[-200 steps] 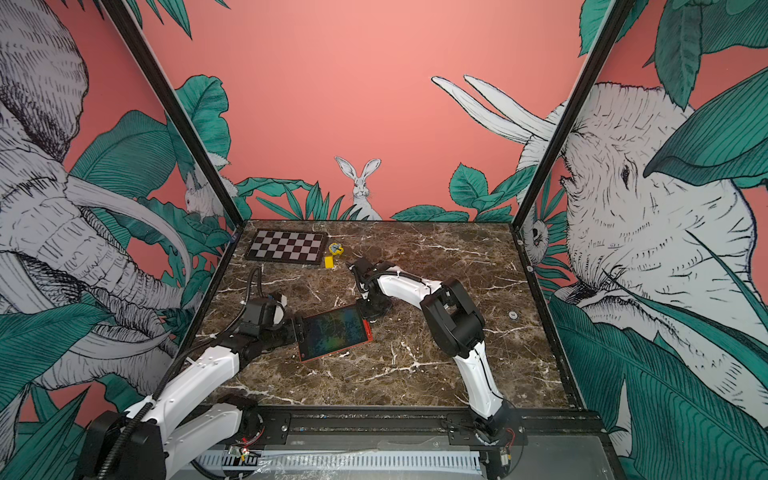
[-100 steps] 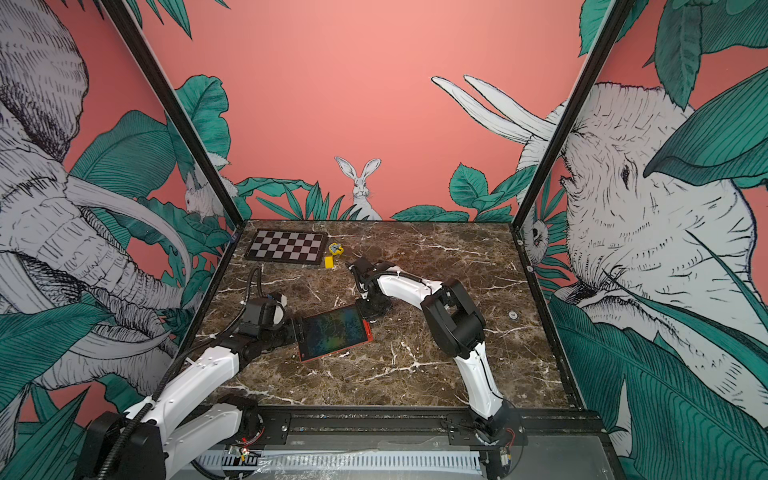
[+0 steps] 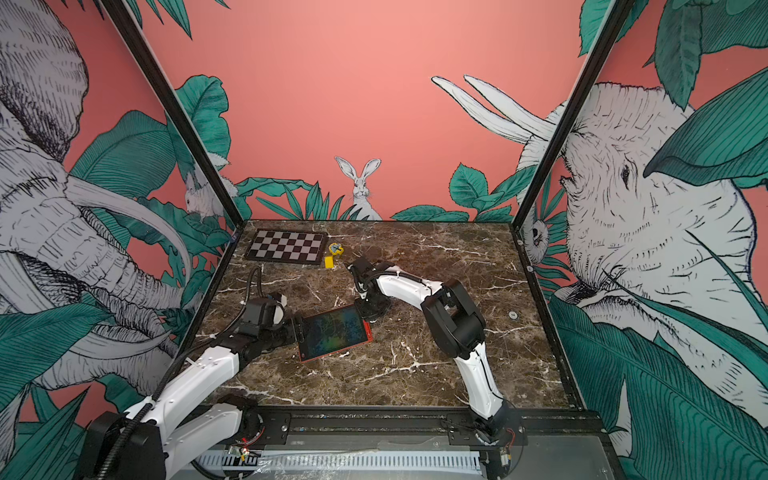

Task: Place the stylus back onto the writing tablet
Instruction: Place the stylus on the writing tablet.

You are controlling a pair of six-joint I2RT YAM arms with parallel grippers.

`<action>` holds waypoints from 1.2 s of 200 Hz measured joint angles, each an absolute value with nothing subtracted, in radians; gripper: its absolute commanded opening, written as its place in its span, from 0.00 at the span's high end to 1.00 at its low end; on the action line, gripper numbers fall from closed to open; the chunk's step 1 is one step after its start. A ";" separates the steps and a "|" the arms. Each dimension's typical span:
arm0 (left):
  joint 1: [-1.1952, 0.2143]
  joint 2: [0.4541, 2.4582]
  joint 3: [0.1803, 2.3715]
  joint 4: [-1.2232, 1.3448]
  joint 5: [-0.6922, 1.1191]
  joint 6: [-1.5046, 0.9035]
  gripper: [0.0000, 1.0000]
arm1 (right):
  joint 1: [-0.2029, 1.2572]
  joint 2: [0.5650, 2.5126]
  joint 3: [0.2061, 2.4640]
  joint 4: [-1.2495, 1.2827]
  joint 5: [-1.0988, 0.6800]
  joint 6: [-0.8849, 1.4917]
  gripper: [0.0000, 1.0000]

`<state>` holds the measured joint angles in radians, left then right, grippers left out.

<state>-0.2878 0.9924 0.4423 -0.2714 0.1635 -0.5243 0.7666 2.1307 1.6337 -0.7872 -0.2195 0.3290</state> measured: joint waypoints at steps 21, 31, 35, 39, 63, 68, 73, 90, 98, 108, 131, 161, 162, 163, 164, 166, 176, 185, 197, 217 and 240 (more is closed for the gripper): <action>-0.288 0.992 0.442 -0.271 0.164 -0.524 0.22 | 0.772 2.131 1.634 -0.791 -0.216 0.329 0.77; -0.288 0.992 0.442 -0.271 0.163 -0.524 0.22 | 0.774 2.131 1.634 -0.792 -0.213 0.329 0.77; -0.288 0.992 0.442 -0.271 0.163 -0.524 0.22 | 0.774 2.132 1.634 -0.793 -0.212 0.329 0.78; -0.288 0.992 0.442 -0.271 0.163 -0.524 0.22 | 0.775 2.133 1.634 -0.793 -0.209 0.329 0.78; -0.288 0.992 0.442 -0.271 0.163 -0.524 0.22 | 0.776 2.142 1.634 -0.796 -0.192 0.328 0.80; -0.288 0.992 0.442 -0.271 0.163 -0.524 0.22 | 0.776 2.146 1.634 -0.796 -0.189 0.328 0.80; -0.288 0.992 0.442 -0.271 0.164 -0.524 0.22 | 0.775 2.146 1.634 -0.796 -0.189 0.327 0.81; -0.288 0.992 0.442 -0.271 0.164 -0.524 0.22 | 0.775 2.148 1.636 -0.796 -0.186 0.327 0.81; -0.288 0.992 0.442 -0.271 0.163 -0.524 0.22 | 0.775 2.148 1.636 -0.797 -0.186 0.327 0.82; -0.288 0.992 0.442 -0.271 0.163 -0.524 0.22 | 0.775 2.149 1.636 -0.797 -0.186 0.327 0.82; -0.288 0.992 0.442 -0.271 0.163 -0.524 0.22 | 0.775 2.153 1.642 -0.802 -0.183 0.327 0.82; -0.288 0.992 0.437 -0.271 0.163 -0.524 0.22 | 0.777 2.154 1.649 -0.810 -0.170 0.326 0.82; -0.288 0.992 0.437 -0.271 0.163 -0.524 0.22 | 0.777 2.154 1.649 -0.810 -0.170 0.326 0.82; -0.288 0.992 0.437 -0.272 0.163 -0.524 0.22 | 0.777 2.154 1.649 -0.810 -0.169 0.325 0.82; -0.288 0.992 0.437 -0.271 0.163 -0.524 0.22 | 0.777 2.154 1.649 -0.810 -0.168 0.325 0.82; -0.288 0.992 0.437 -0.272 0.163 -0.524 0.22 | 0.777 2.154 1.649 -0.810 -0.167 0.325 0.82; -0.288 0.992 0.436 -0.272 0.163 -0.524 0.21 | 0.777 2.154 1.651 -0.813 -0.160 0.324 0.81; -0.288 0.991 0.436 -0.272 0.162 -0.524 0.22 | 0.777 2.154 1.655 -0.820 -0.152 0.323 0.81; -0.288 0.987 0.436 -0.272 0.161 -0.524 0.22 | 0.777 2.154 1.667 -0.832 -0.139 0.321 0.81; -0.288 0.982 0.436 -0.272 0.160 -0.524 0.22 | 0.777 2.154 1.692 -0.838 -0.133 0.317 0.81; -0.288 0.980 0.436 -0.272 0.159 -0.524 0.22 | 0.777 2.154 1.720 -0.839 -0.135 0.311 0.81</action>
